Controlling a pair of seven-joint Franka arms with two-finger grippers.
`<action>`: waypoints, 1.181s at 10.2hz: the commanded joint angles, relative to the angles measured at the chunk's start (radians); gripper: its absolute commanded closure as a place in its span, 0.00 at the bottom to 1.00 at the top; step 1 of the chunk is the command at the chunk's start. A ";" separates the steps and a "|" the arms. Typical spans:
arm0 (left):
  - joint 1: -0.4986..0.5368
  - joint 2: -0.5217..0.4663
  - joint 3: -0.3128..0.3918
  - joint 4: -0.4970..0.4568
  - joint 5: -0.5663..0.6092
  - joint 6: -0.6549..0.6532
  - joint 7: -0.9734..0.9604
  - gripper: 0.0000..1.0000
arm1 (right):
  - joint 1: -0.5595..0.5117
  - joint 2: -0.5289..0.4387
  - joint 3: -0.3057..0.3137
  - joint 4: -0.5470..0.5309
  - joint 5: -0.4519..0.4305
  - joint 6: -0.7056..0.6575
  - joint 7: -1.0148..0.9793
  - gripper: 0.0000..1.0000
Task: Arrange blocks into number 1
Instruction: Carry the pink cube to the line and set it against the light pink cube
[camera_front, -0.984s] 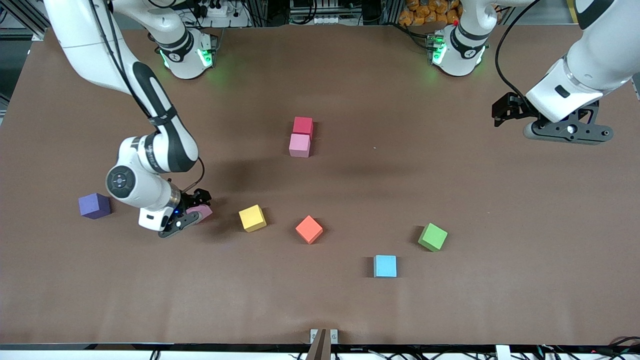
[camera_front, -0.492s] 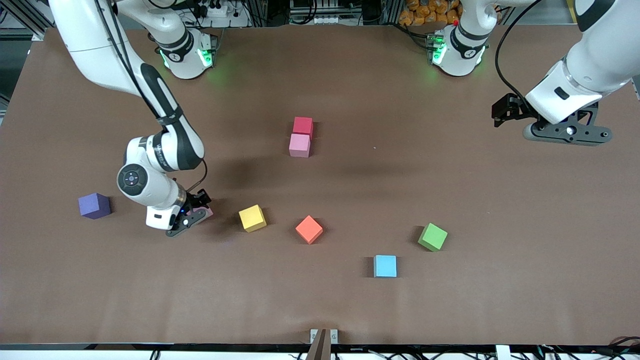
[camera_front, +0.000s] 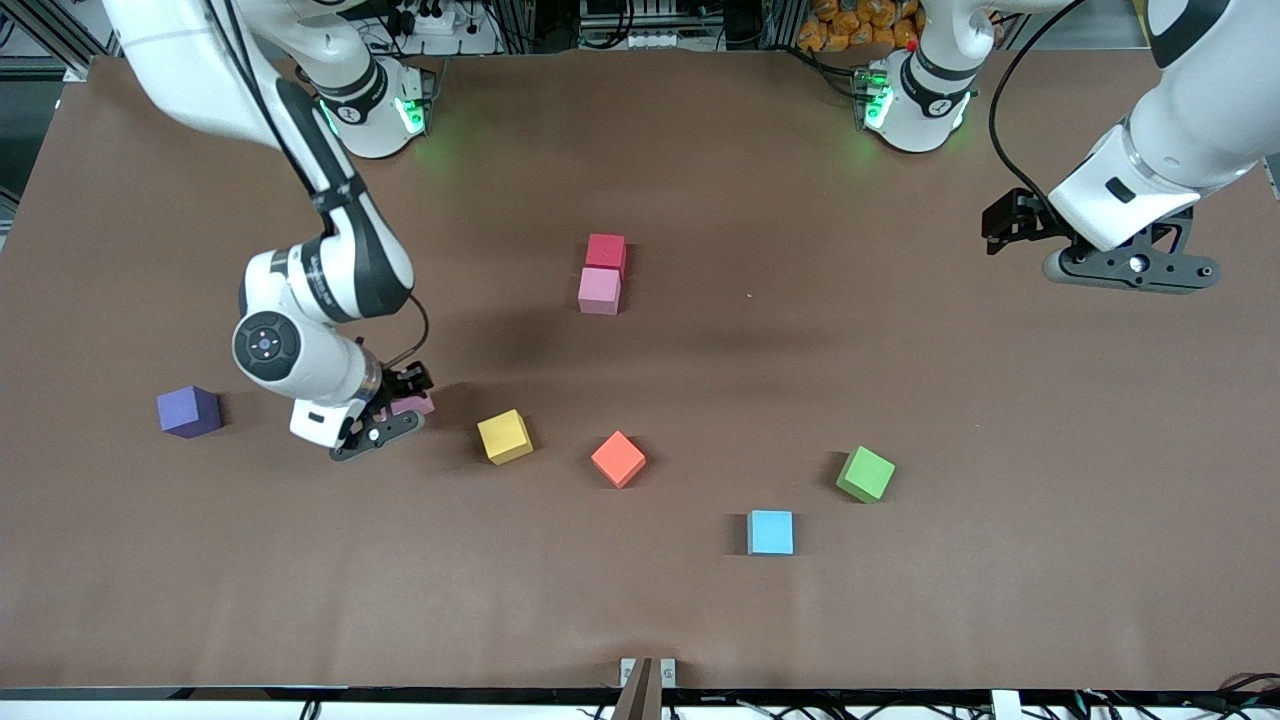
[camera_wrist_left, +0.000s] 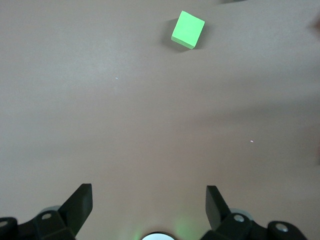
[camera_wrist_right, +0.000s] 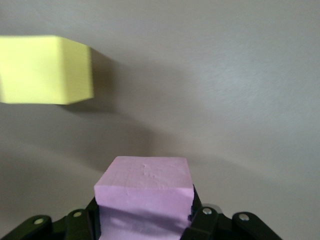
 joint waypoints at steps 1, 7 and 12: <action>0.005 0.001 -0.004 0.013 -0.019 -0.016 0.018 0.00 | 0.033 -0.013 0.094 0.047 -0.012 -0.050 0.316 1.00; 0.011 0.009 -0.004 0.011 -0.016 -0.016 0.019 0.00 | 0.172 0.070 0.123 0.078 -0.001 0.080 0.734 1.00; 0.000 0.015 -0.004 0.010 -0.014 -0.016 0.018 0.00 | 0.229 0.102 0.160 0.040 0.000 0.140 0.872 1.00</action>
